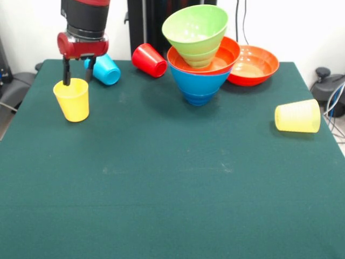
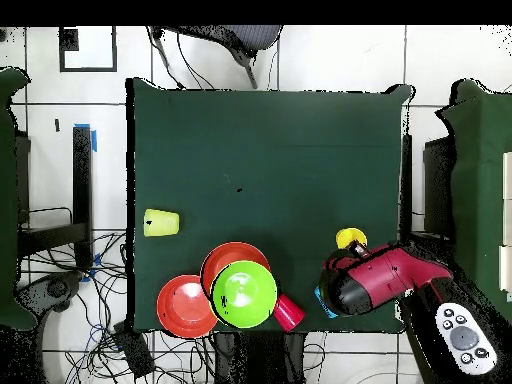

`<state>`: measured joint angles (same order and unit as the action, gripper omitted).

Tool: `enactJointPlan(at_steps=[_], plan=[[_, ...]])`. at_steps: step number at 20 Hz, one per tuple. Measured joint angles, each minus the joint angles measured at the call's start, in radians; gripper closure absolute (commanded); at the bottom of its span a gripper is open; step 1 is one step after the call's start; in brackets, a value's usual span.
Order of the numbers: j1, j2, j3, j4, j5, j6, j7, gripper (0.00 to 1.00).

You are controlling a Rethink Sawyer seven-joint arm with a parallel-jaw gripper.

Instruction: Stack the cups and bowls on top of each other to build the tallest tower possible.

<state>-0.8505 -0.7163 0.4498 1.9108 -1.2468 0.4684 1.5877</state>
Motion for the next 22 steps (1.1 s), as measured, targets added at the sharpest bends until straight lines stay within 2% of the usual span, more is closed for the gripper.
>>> enactJointPlan(at_steps=[7, 12, 22], plan=[[0.056, 0.068, -0.077, -0.034, -0.018, -0.038, 0.008, 0.0], [0.073, 0.107, -0.117, -0.043, -0.018, -0.038, 0.008, 0.0], [0.111, 0.143, -0.194, -0.063, -0.018, -0.038, 0.008, 0.0]])
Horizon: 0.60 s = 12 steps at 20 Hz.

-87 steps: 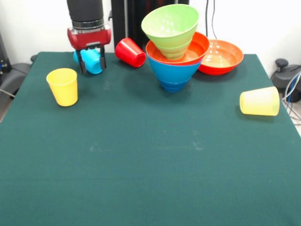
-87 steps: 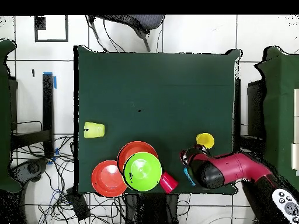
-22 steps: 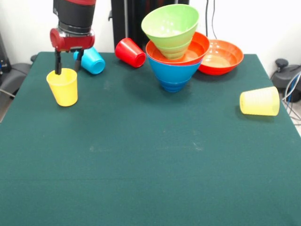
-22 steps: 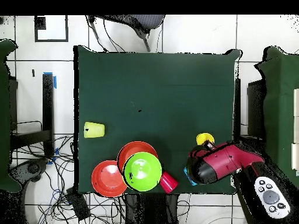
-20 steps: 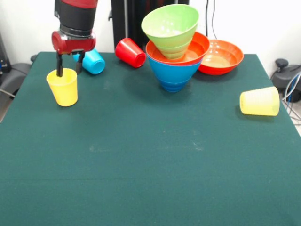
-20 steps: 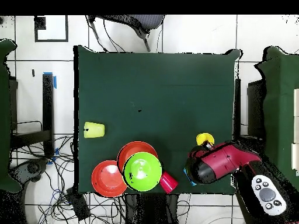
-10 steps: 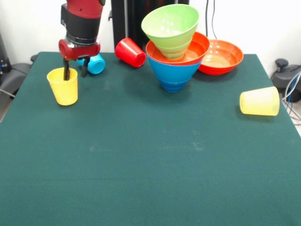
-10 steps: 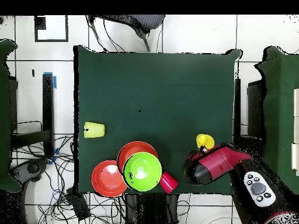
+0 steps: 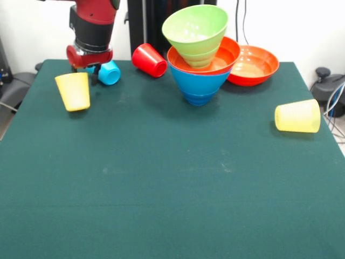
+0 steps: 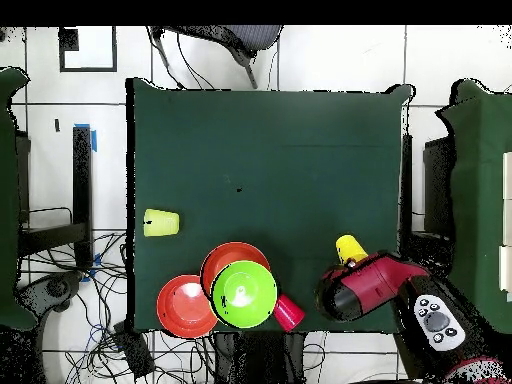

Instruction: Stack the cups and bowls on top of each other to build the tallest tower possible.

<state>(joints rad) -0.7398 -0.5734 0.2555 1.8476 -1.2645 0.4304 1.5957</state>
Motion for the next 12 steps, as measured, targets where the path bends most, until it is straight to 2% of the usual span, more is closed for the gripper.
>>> enactJointPlan(at_steps=[10, 11, 12], plan=[[0.013, 0.002, -0.017, -0.006, 0.024, 0.0, 0.0, 0.0], [0.013, 0.002, -0.017, -0.006, 0.031, 0.0, 0.0, 1.0], [0.013, 0.002, -0.016, -0.006, 0.039, 0.0, 0.0, 1.0]])
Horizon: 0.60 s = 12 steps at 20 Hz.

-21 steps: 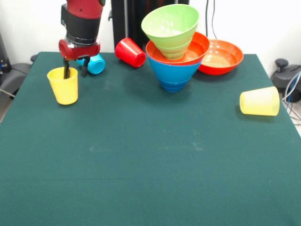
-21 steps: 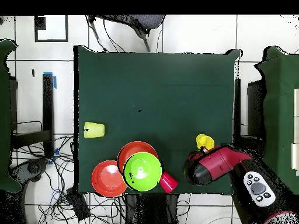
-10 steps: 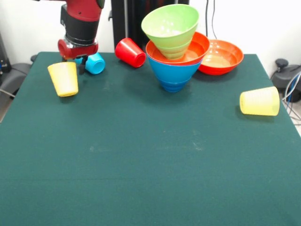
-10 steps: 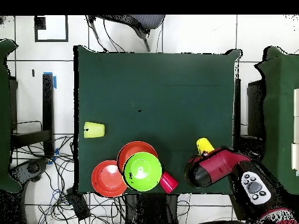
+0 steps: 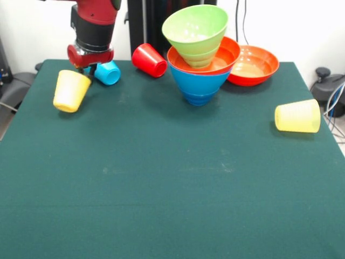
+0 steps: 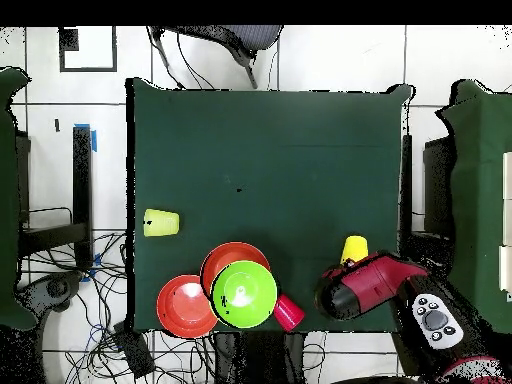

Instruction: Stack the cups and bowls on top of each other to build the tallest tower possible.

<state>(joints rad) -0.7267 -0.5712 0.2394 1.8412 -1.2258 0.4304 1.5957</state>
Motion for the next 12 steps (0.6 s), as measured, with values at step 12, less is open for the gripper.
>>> enactJointPlan(at_steps=[12], plan=[[-0.007, 0.0, 0.002, 0.0, 0.007, 0.0, 0.0, 1.0]])
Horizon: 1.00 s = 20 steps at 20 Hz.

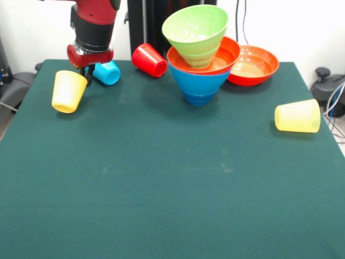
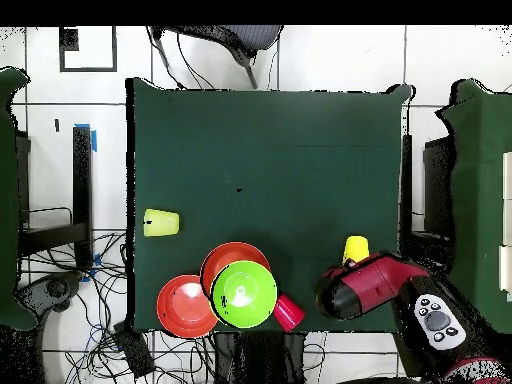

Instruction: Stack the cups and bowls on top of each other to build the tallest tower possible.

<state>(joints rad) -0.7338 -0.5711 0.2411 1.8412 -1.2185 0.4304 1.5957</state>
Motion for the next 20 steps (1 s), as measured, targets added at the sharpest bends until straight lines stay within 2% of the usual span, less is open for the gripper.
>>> enactJointPlan(at_steps=[8, 15, 16, 18, 20], plan=[[-0.007, -0.002, 0.005, 0.0, 0.017, 0.0, 0.0, 1.0], [-0.139, -0.092, 0.096, 0.05, 0.201, 0.019, -0.003, 1.0], [-0.184, -0.131, 0.132, 0.075, 0.256, 0.035, -0.012, 1.0], [-0.226, -0.168, 0.167, 0.1, 0.306, 0.053, -0.021, 1.0], [-0.296, -0.233, 0.231, 0.146, 0.39, 0.087, -0.041, 1.0]])
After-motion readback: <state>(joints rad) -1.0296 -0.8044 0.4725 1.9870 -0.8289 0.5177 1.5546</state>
